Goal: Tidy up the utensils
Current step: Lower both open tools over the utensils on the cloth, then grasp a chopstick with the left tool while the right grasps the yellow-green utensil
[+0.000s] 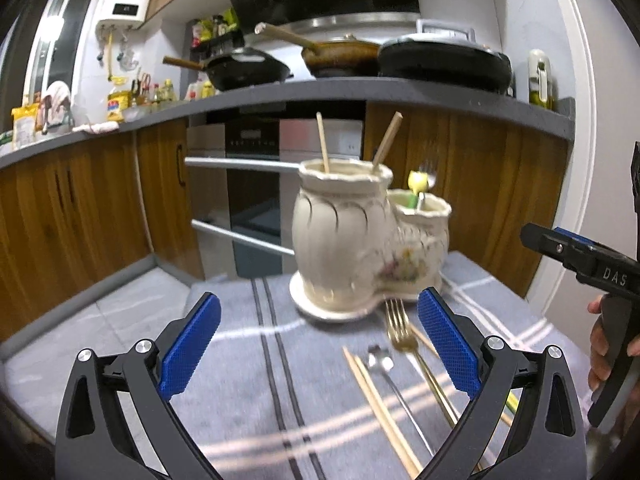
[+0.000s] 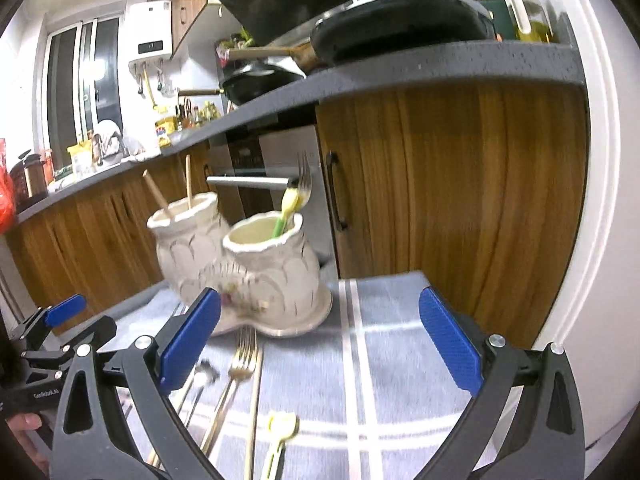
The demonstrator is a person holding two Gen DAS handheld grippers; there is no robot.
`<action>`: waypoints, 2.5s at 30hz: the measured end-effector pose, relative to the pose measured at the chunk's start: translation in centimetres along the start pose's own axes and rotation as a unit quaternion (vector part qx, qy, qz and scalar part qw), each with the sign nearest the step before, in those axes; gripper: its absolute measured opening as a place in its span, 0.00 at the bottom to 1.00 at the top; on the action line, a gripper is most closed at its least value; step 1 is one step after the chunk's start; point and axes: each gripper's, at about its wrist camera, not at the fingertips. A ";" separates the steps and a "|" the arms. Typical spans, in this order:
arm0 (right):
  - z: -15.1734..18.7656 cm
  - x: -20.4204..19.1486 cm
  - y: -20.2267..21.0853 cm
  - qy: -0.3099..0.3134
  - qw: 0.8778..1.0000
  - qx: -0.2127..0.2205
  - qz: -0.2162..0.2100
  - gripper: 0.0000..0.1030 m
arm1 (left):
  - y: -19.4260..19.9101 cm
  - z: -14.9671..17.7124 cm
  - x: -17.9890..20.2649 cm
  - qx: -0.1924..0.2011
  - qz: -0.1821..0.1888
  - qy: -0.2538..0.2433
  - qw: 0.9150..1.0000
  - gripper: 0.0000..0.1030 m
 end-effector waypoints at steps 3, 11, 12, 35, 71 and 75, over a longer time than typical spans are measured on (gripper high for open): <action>1.2 0.2 0.4 0.000 1.000 -0.015 0.003 0.95 | 0.3 0.6 0.3 -0.017 -0.008 0.002 1.000 0.95; 3.8 1.1 0.3 -0.021 0.998 -0.062 0.021 0.95 | -0.3 2.8 0.7 -0.111 -0.052 0.011 0.992 0.95; 3.9 1.0 0.3 -0.019 0.997 -0.066 0.022 0.95 | -0.4 3.0 0.7 -0.120 -0.053 0.013 0.991 0.95; 5.0 0.2 -0.5 0.037 0.992 -0.120 0.024 0.95 | -2.8 5.6 2.2 -0.232 -0.079 -0.010 0.969 0.91; 7.1 -3.9 -3.6 0.121 0.944 -0.307 -0.017 0.16 | -3.1 4.5 4.5 -0.296 -0.005 -0.133 0.946 0.07; 6.8 -4.3 -3.9 0.142 0.937 -0.318 -0.021 0.12 | -3.4 4.4 4.4 -0.293 0.000 -0.132 0.947 0.07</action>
Point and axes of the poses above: each gripper's, at about its wrist camera, not at the fingertips, and y roughly against the way its jaws point, x to its right, z to its underside, and after that the axes turned 8 degrees about -x, right-handed
